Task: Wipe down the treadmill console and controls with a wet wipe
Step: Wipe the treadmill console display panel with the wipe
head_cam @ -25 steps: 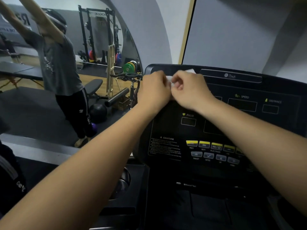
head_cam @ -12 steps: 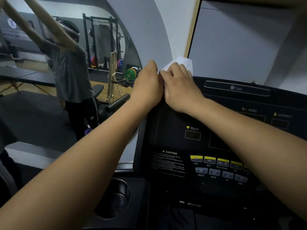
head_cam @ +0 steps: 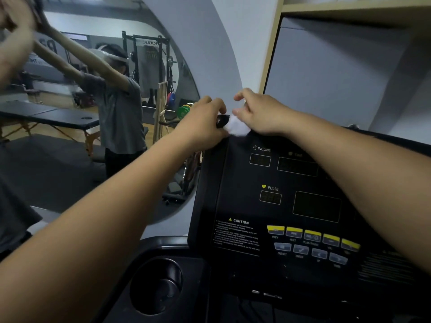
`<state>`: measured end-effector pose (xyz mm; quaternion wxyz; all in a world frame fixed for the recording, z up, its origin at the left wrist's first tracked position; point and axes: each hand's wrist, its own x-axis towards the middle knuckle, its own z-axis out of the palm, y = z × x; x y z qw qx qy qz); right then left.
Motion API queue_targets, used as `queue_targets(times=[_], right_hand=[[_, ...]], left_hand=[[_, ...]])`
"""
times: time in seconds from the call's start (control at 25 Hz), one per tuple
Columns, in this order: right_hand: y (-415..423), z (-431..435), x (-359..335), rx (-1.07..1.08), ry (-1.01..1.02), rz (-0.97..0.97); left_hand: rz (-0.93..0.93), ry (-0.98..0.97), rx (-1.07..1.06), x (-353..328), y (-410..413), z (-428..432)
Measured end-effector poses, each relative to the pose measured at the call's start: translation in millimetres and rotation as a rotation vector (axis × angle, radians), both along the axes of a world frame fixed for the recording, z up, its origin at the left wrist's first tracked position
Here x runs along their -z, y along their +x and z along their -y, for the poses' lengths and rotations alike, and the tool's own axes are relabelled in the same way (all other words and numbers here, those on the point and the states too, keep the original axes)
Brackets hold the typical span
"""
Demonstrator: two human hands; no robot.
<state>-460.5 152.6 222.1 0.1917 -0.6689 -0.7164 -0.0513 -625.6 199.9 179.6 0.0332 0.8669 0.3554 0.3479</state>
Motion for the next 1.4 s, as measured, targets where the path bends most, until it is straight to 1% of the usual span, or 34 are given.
queue_targets(times=[0.08,0.24,0.28,0.36,0.44,0.48,0.56,0.64,0.72,0.84,0.92,0.96,1.04,1.08,1.16,1.2,1.28,1.36,1.4], right_hand=[[1.4,3.4,-0.6,-0.008,-0.034,0.11],[2.3,14.0,2.1,-0.003,0.061,0.199],[0.3,15.6,5.8,0.021,0.047,0.237],[-7.5,10.5,16.6,0.025,0.046,0.385],[-22.2,-0.4,27.0,-0.026,0.102,0.523],[-29.6,-6.2,31.1,-0.047,0.144,0.588],[-43.2,-13.6,36.1,-0.024,0.222,0.688],[-47.7,-15.6,43.8,0.054,0.296,0.73],[-47.1,-15.0,50.8,0.092,0.328,0.755],[-47.1,-11.2,56.4,0.088,0.271,0.754],[-44.2,-10.1,59.7,0.069,0.232,0.696],[-42.1,-8.6,61.6,0.054,0.249,0.638],[-35.9,1.0,69.1,0.007,0.388,0.484],[-32.0,7.3,74.7,-0.027,0.488,0.469],[-22.7,19.6,88.3,-0.108,0.648,0.547],[-17.9,25.9,96.0,-0.147,0.685,0.571],[-13.9,37.5,107.6,-0.161,0.707,0.506],[-12.7,43.6,106.5,-0.089,0.701,0.405],[-13.0,45.0,100.3,-0.034,0.69,0.391]], left_hand=[[0.086,-0.032,0.02,3.4,-6.3,-1.0],[0.352,-0.136,0.03,-2.8,-31.2,-4.7],[0.411,-0.151,0.044,-2.5,-34.6,-5.0],[0.5,-0.18,0.076,-1.0,-35.2,-8.4],[0.575,-0.242,0.135,-0.9,-30.7,-15.3],[0.598,-0.285,0.178,-0.7,-28.0,-19.5],[0.556,-0.351,0.223,6.0,-21.2,-25.8],[0.509,-0.409,0.257,20.2,-16.4,-27.3],[0.568,-0.519,0.356,33.8,-16.0,-28.9],[0.715,-0.649,0.442,37.2,-20.2,-20.8],[0.741,-0.714,0.449,39.6,-21.5,-19.6],[0.726,-0.723,0.436,43.6,-23.1,-20.5],[0.639,-0.671,0.394,60.8,-29.3,-17.7],[0.569,-0.624,0.373,72.4,-32.9,-15.6],[0.413,-0.568,0.332,91.3,-38.3,-6.5],[0.367,-0.55,0.303,95.6,-38.9,-4.2],[0.334,-0.523,0.293,91.5,-36.9,-2.5],[0.369,-0.49,0.3,73.8,-27.2,-7.0],[0.387,-0.472,0.282,64.1,-21.0,-9.8]])
